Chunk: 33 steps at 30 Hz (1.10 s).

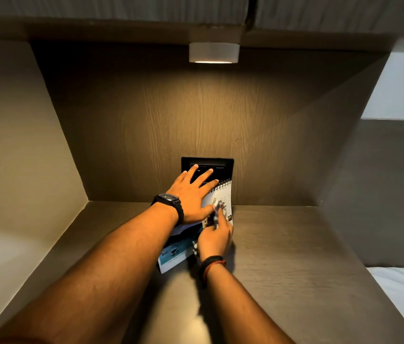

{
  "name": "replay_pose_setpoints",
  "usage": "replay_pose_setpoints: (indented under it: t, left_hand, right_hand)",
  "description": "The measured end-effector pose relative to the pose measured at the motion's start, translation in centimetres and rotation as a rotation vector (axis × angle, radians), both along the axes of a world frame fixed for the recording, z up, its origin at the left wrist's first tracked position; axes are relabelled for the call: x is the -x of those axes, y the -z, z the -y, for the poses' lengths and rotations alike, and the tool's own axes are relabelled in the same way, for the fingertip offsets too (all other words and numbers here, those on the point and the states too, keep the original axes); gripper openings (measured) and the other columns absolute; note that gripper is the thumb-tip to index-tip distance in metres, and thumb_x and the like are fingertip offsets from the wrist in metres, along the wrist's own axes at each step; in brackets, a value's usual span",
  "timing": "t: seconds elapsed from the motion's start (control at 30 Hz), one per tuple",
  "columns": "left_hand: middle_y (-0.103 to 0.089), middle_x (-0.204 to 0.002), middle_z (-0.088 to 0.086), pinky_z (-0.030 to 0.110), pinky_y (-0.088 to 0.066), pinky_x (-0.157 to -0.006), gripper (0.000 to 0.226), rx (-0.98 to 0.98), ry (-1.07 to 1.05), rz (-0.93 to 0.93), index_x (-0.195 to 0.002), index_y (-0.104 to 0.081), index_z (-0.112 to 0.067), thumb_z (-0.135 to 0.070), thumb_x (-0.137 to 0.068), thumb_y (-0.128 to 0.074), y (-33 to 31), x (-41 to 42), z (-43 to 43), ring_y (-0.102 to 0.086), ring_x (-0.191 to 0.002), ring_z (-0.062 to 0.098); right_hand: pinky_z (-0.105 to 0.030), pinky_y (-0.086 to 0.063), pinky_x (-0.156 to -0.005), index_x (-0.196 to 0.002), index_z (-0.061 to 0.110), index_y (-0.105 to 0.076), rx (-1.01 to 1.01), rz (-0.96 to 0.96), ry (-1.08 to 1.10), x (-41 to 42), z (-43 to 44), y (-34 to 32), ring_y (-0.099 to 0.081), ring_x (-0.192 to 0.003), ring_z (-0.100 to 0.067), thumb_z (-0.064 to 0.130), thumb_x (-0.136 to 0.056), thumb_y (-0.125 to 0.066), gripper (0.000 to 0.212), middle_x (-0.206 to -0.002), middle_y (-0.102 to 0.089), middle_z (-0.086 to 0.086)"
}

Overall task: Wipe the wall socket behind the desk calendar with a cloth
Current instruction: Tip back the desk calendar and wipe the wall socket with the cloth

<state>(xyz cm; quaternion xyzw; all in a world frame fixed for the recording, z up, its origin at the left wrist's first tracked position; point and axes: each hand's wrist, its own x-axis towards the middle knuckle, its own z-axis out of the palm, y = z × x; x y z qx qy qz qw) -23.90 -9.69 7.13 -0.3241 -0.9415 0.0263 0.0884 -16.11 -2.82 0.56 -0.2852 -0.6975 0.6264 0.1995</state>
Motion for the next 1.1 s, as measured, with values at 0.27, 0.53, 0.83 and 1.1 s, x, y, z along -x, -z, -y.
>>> replay_pose_setpoints:
  t: [0.27, 0.53, 0.83, 1.1]
  left_hand:
    - [0.002, -0.160, -0.002, 0.050, 0.001, -0.115, 0.073, -0.001, 0.010, 0.027, -0.149, -0.010, -0.031, -0.055, -0.087, -0.042, -0.2, 0.0, 0.1, 0.012, -0.144, 0.031]
    - [0.001, -0.160, -0.002, 0.050, 0.001, -0.115, 0.073, -0.007, 0.009, 0.033, -0.148, -0.011, -0.032, -0.054, -0.087, -0.042, -0.1, 0.1, 0.0, 0.011, -0.144, 0.031]
    - [-0.002, -0.160, 0.000, 0.049, -0.006, -0.116, 0.073, -0.005, 0.013, 0.026, -0.148, -0.010, -0.030, -0.055, -0.087, -0.042, 0.3, 1.1, 0.3, 0.005, -0.144, 0.031]
    - [-0.009, -0.159, 0.009, 0.050, -0.008, -0.116, 0.092, 0.023, 0.008, -0.190, -0.148, -0.015, -0.030, -0.083, -0.073, -0.022, -0.8, -0.1, 0.4, -0.006, -0.144, 0.034]
  right_hand:
    - [-0.028, -0.036, -0.107, -0.128, 0.016, -0.057, -0.127, 0.021, -0.078, -2.4, 1.0, 2.9, -0.049, -0.127, -0.023, -0.006, -0.082, -0.039, 0.055, -0.140, -0.050, -0.003]
    - [-0.047, -0.046, -0.102, -0.133, 0.024, -0.052, 0.149, 0.079, 0.087, 1.0, 0.5, 0.9, -0.051, -0.124, -0.031, -0.002, -0.090, -0.036, 0.053, -0.138, -0.051, -0.010]
    - [-0.026, -0.039, -0.102, -0.114, 0.017, -0.064, -0.258, 0.030, -0.358, -3.4, 0.5, 2.2, -0.054, -0.117, -0.021, 0.001, -0.081, -0.043, 0.043, -0.131, -0.056, -0.003]
    - [-0.029, -0.036, -0.109, -0.131, 0.028, -0.053, -0.585, 0.121, -0.339, -6.8, -8.1, 1.4, -0.049, -0.126, -0.023, 0.003, -0.082, -0.043, 0.056, -0.141, -0.051, 0.000]
